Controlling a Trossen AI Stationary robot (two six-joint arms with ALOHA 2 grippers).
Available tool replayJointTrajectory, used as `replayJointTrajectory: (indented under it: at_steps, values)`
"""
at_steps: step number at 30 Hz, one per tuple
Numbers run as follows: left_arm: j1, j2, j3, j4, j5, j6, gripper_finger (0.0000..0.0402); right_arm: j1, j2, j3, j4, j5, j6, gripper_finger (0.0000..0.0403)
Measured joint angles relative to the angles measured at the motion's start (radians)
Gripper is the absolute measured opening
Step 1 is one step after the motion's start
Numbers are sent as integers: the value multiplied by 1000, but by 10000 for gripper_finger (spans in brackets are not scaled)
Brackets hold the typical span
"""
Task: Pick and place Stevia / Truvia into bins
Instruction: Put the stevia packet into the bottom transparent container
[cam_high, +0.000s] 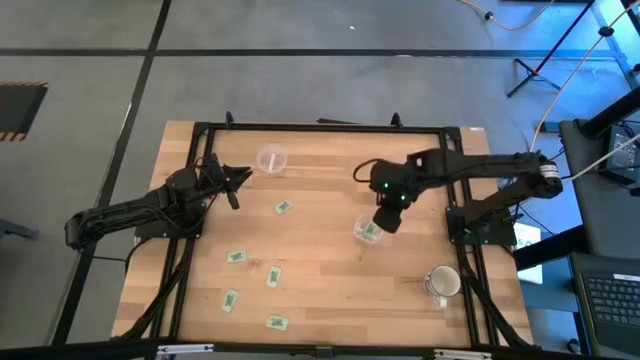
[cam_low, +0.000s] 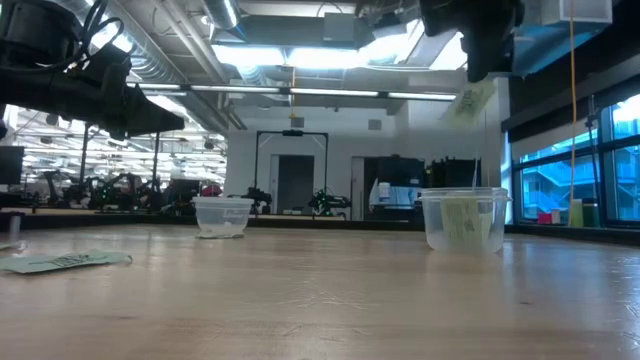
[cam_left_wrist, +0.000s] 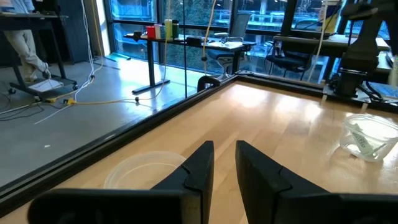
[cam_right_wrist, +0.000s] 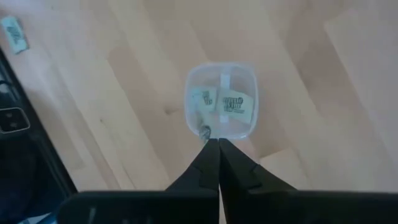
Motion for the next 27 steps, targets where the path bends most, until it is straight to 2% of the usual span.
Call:
replayJointTrajectory:
  at_steps: [13, 19, 27]
  values:
    - [0, 0, 0, 0, 0, 0, 63, 36, 1, -227, 247, -34, 85, 0]
    - [0, 0, 0, 0, 0, 0, 63, 35, 1, -315, 385, -89, 90, 0]
    - [0, 0, 0, -1, 0, 0, 63, 35, 0, -385, 430, -94, 113, 0]
